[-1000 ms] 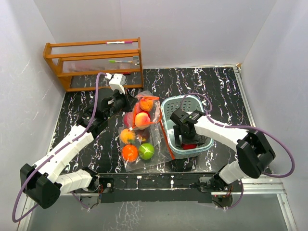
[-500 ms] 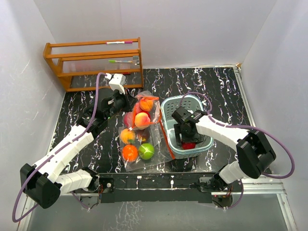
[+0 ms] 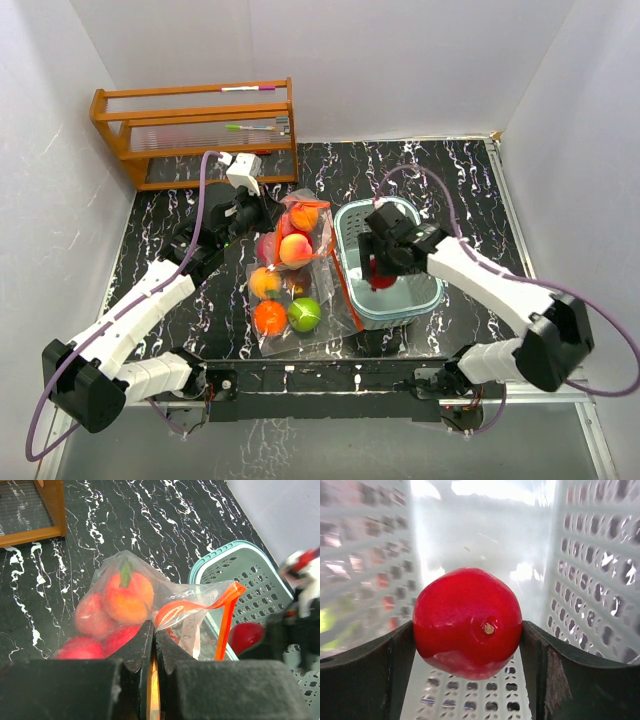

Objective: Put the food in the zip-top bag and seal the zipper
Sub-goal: Pick up the fake fruit from the bin, then place the fake fruit in the zipper food storage bag.

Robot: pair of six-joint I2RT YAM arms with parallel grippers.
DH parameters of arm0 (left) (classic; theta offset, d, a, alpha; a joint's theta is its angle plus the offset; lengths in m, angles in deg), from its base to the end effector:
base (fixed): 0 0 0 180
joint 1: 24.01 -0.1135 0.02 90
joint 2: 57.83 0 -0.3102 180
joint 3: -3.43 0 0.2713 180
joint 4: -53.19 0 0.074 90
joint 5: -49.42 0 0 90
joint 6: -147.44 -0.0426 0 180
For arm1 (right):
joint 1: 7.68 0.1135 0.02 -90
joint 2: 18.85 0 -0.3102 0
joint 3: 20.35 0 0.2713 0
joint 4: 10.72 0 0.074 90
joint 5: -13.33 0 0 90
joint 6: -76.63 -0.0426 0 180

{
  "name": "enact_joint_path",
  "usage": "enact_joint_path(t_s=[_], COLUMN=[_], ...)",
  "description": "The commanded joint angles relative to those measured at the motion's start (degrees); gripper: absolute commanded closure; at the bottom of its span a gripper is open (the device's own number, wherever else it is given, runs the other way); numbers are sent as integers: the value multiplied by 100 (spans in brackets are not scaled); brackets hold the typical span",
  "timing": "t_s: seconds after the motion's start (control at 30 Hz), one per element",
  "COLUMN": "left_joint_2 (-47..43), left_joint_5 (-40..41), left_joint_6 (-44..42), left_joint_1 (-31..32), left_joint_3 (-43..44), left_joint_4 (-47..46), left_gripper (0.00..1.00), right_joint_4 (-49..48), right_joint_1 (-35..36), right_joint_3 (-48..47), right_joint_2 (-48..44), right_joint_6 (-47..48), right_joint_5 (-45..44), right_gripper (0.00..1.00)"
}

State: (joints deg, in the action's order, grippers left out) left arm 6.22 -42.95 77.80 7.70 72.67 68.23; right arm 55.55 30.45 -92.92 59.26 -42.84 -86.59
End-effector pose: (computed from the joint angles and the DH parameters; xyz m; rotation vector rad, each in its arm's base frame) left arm 0.2282 -0.1430 0.3970 0.2085 1.7828 -0.6961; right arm 0.2109 0.1562 0.2807 -0.1715 2.7773 0.0471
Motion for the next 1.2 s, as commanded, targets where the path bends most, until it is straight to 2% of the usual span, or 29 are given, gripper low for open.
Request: enact_joint_path(t_s=[0.0, 0.13, 0.27, 0.43, 0.6, 0.83, 1.0, 1.17], left_joint_2=[-133, -110, -5, 37, 8, -51, -115, -127], left_joint_5=[17, 3, -116, -329, -390, -493, -576, -921], left_joint_6=[-15, 3, 120, 289, 340, 432, 503, 722], left_joint_1=[-8, -13, -7, -7, -7, -7, -9, -7], left_joint_3=[257, 302, 408, 617, 682, 761, 891, 798], left_joint_4=[-87, -44, -24, -50, 5, -16, -16, -287], left_gripper=[100, 100, 100, 100, 100, 100, 100, 100], right_joint_4=[-310, -431, -1145, -2412, -3760, -4208, -3669, -3819], right_joint_1=[-23, -23, -24, -20, 15, 266, 634, 836], right_joint_3=[-1015, -1586, -1701, -1358, -1033, -1378, -1781, -1696], right_joint_2=[-834, -1138, -1447, -1402, -1203, -410, 19, 105], right_joint_6=[276, 542, 788, 660, 320, 262, 436, 309], right_joint_5=[137, 597, 1706, 2778, 3105, 2938, 1644, 626], right_gripper=[55, 56, 56, 58, 58, 58, 58, 58])
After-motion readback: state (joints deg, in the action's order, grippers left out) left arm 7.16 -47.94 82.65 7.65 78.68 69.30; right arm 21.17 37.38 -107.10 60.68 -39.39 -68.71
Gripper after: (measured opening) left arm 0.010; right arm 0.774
